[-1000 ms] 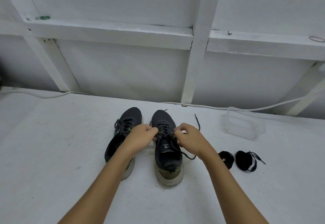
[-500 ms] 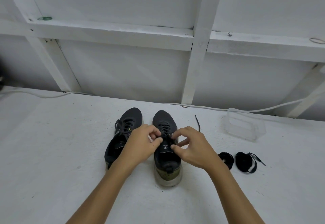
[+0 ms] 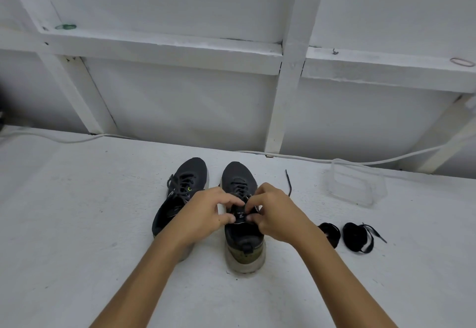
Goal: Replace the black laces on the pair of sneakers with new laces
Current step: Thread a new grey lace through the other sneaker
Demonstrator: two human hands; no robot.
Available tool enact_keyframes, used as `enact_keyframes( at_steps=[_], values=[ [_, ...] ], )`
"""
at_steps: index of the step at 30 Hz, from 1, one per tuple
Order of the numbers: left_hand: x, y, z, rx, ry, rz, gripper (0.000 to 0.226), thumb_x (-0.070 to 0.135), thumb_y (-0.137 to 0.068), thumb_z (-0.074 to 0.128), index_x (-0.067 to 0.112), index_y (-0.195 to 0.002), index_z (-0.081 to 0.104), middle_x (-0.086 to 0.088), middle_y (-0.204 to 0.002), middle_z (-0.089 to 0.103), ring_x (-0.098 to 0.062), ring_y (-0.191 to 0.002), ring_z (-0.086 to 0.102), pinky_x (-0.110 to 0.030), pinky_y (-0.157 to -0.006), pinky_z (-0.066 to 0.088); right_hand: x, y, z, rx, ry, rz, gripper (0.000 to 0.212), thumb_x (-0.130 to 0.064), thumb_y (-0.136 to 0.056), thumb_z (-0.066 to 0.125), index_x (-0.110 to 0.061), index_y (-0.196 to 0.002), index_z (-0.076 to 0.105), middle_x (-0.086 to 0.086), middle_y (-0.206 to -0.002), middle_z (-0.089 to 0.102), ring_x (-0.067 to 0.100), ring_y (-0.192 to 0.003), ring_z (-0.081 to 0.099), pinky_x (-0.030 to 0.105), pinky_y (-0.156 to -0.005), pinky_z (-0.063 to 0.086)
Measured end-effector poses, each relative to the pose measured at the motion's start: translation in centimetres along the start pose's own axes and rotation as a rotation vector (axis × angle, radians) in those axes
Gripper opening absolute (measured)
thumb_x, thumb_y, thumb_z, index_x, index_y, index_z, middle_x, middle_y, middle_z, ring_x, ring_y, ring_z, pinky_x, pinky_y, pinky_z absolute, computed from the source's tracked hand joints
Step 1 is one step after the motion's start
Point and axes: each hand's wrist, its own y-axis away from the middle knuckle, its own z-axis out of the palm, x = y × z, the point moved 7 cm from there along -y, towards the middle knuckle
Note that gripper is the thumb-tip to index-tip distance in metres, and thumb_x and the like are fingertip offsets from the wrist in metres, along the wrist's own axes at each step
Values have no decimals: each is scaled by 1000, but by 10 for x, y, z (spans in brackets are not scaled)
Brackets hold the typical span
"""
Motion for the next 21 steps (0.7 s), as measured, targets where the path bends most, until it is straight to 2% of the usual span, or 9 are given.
enact_keyframes(
  at_steps=[3,5,7,8,11,15,18,20,21],
  values=[
    [2,-2,5,-49,-156,2,31,27,-91,71,39,-119,69,17,-104,54,7,-77,50,-10,-72,35,2,2,0,60,-33,-4,6,-20,-97,65,-24,-99,69,-4,-111,52,18,-93,55,33,-84,50],
    [2,-1,4,30,-153,-16,31,32,-85,77,34,-114,65,16,-102,56,3,-81,51,-15,-75,39,5,4,-3,126,-82,2,5,-20,-98,61,-22,-98,66,-6,-109,53,14,-89,54,27,-78,46],
    [-1,3,1,141,-125,-72,29,32,-80,81,28,-102,63,15,-95,60,1,-83,55,-14,-72,42,7,7,-4,173,-132,19,5,-20,-100,58,-22,-99,63,-7,-107,54,10,-85,53,21,-73,41],
    [-2,5,0,189,-150,-93,24,32,-81,80,26,-97,63,14,-92,62,-1,-82,57,-13,-70,42,9,9,-4,187,-145,28,5,-20,-101,57,-23,-99,61,-9,-106,55,8,-84,53,19,-72,39],
    [0,9,2,262,-205,-77,14,34,-89,72,23,-83,67,10,-79,68,-7,-77,62,-23,-71,50,13,13,-2,205,-192,62,7,-23,-102,53,-28,-98,56,-12,-102,60,3,-78,54,17,-67,37],
    [5,15,7,230,-51,-35,16,32,-96,63,21,-84,65,5,-67,63,-10,-60,57,-19,-56,39,13,14,-1,215,-272,78,11,-20,-103,50,-30,-99,53,-9,-101,64,4,-75,56,22,-66,41],
    [9,18,11,114,89,-102,17,32,-101,52,26,-87,60,1,-69,64,-8,-60,66,-16,-56,43,16,15,-3,230,-373,97,19,-20,-103,48,-37,-95,52,-11,-100,60,12,-71,60,31,-68,49],
    [9,20,11,48,177,-174,21,35,-104,45,31,-86,55,3,-80,68,-6,-65,69,-18,-62,45,20,18,-3,207,-568,161,18,-21,-105,45,-33,-95,54,-4,-95,61,28,-69,67,38,-62,57],
    [9,21,9,33,214,-204,23,38,-104,42,32,-86,54,6,-89,69,-6,-67,69,-22,-67,46,22,20,-1,185,-678,201,17,-22,-106,44,-31,-97,54,2,-93,62,36,-74,69,40,-62,59]
  ],
)
